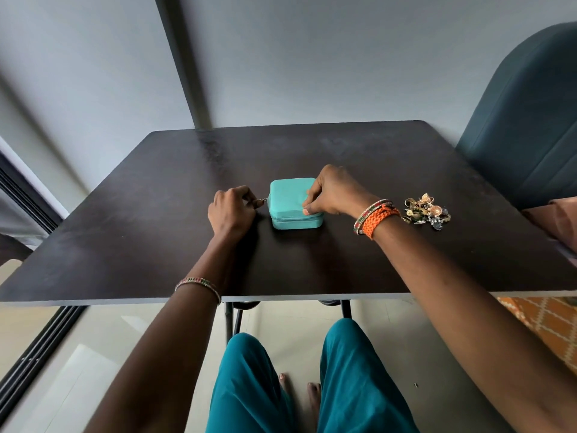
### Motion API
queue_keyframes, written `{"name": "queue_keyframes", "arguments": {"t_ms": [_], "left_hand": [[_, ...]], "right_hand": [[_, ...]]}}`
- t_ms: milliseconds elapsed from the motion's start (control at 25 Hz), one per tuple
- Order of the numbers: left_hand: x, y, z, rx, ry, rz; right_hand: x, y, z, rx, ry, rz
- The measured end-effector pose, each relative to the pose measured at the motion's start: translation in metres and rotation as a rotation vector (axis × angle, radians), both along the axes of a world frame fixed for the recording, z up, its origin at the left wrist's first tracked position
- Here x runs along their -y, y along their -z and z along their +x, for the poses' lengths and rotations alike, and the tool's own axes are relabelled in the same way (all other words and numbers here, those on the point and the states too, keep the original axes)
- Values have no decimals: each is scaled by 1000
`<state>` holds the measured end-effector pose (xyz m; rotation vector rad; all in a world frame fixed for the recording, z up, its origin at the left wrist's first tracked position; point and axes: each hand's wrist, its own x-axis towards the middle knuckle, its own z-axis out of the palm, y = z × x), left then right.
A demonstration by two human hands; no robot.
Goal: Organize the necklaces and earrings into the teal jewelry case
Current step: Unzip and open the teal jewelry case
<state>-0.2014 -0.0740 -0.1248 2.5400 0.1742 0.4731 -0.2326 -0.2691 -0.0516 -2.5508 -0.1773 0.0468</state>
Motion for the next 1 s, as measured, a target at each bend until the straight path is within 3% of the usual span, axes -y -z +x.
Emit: {"name": "queue_keyframes", "arguments": {"t_ms": [360, 680, 840, 1000], "left_hand": [[13, -6, 46, 28, 91, 111], [32, 3, 41, -70, 163, -171], [14, 15, 7, -44, 409, -240], [-3, 20, -11, -134, 553, -273]], "right_hand": [[3, -2, 1, -35, -27, 14], [1, 2, 5, 6, -24, 5], [6, 12, 3, 60, -26, 48], [10, 29, -7, 148, -35, 137]]}}
